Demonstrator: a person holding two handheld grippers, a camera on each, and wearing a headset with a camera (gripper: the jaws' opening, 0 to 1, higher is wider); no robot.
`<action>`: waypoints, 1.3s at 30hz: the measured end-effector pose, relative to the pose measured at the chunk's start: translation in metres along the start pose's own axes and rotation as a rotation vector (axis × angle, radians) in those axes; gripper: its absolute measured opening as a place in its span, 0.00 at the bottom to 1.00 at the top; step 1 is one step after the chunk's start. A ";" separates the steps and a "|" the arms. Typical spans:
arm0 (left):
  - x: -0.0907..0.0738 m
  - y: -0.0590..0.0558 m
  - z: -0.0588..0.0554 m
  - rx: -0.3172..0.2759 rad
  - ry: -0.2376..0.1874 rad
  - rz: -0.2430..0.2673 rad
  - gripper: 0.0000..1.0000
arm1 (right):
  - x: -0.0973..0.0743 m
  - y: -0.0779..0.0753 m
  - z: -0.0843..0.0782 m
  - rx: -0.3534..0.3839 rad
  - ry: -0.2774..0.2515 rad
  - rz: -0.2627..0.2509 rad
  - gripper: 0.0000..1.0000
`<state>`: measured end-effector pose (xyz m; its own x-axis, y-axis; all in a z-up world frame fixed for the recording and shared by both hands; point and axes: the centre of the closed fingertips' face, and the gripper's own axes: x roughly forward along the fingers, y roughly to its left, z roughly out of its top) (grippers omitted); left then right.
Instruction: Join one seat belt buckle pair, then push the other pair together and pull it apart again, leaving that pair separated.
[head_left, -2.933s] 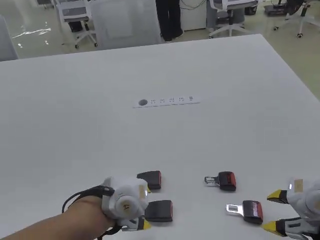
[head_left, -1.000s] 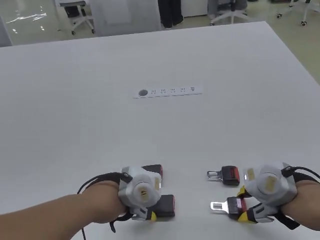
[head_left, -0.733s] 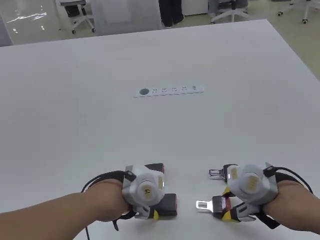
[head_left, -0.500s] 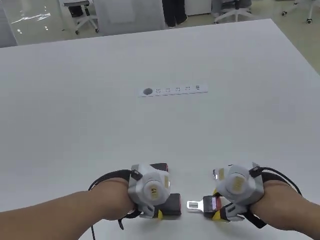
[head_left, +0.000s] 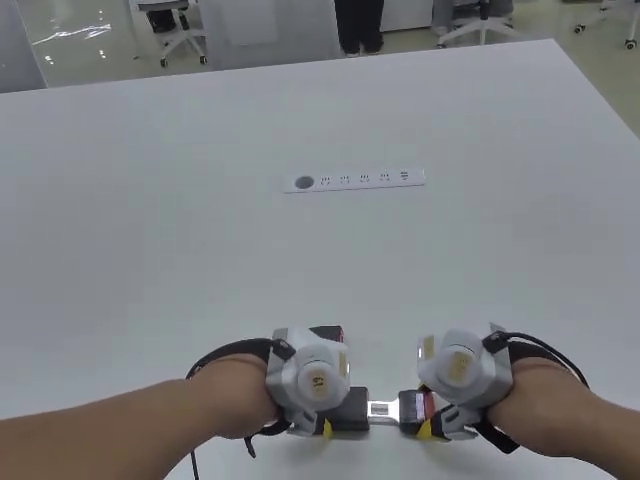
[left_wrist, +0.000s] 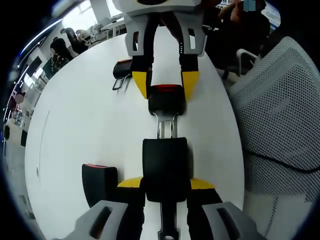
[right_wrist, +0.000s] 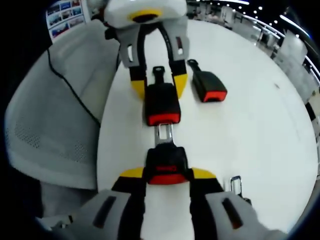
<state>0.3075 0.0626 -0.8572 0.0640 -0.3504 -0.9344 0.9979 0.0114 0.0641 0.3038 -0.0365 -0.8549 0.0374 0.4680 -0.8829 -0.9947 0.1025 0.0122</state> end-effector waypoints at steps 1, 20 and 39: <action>0.000 0.000 0.000 -0.001 0.000 0.001 0.33 | 0.000 0.000 0.000 0.002 -0.001 -0.001 0.33; 0.000 0.000 0.001 -0.008 0.001 -0.006 0.33 | -0.001 -0.004 0.004 -0.027 -0.021 -0.002 0.33; 0.001 0.001 0.000 -0.025 -0.046 -0.022 0.31 | 0.010 -0.003 0.019 -0.018 -0.065 0.009 0.30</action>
<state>0.3087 0.0625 -0.8577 0.0424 -0.3938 -0.9182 0.9990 0.0262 0.0349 0.3086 -0.0152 -0.8543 0.0345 0.5247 -0.8506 -0.9965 0.0827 0.0106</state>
